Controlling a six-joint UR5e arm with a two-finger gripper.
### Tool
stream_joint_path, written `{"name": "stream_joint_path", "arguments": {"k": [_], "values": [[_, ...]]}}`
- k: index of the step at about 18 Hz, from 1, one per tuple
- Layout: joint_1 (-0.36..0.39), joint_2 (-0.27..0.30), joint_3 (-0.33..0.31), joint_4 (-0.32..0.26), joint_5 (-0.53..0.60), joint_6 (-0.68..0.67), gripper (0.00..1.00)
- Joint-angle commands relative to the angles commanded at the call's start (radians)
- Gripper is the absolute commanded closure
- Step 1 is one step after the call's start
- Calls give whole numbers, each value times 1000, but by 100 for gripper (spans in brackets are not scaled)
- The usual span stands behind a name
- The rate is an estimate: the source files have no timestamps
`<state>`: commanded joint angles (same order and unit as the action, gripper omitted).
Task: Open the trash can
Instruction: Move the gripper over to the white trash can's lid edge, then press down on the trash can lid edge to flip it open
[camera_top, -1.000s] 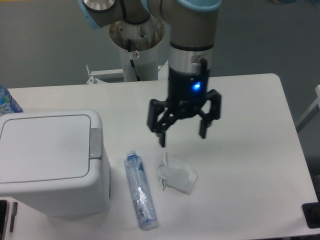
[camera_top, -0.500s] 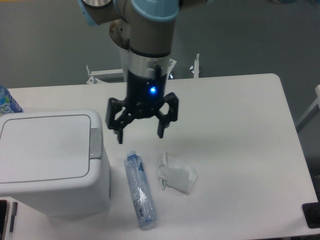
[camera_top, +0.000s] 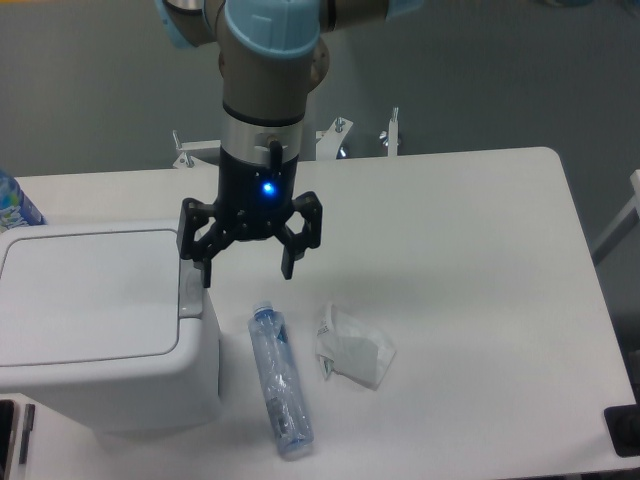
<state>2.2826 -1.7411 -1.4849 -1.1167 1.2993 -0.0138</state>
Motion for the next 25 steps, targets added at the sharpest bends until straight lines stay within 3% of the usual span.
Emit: {"name": "stream_joint_path", "arguments": {"k": [25], "values": [[-9, -12, -17, 2, 3, 2, 0]]}}
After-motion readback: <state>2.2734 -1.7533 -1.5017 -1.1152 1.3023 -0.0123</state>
